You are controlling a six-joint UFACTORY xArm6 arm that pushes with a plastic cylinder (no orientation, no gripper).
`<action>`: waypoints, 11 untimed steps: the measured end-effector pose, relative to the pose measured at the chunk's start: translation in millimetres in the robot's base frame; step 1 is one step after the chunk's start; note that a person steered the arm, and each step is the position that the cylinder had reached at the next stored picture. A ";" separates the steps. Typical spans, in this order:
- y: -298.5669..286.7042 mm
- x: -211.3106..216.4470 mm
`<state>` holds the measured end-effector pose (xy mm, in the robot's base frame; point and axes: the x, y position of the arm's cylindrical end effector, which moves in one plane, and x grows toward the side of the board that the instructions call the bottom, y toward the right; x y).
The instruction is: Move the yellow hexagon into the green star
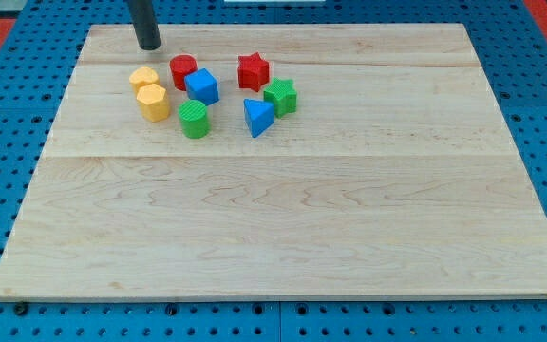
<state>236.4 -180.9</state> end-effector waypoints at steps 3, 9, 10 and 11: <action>1.2 -7.8; 22.5 121.0; 51.7 121.0; 83.5 121.0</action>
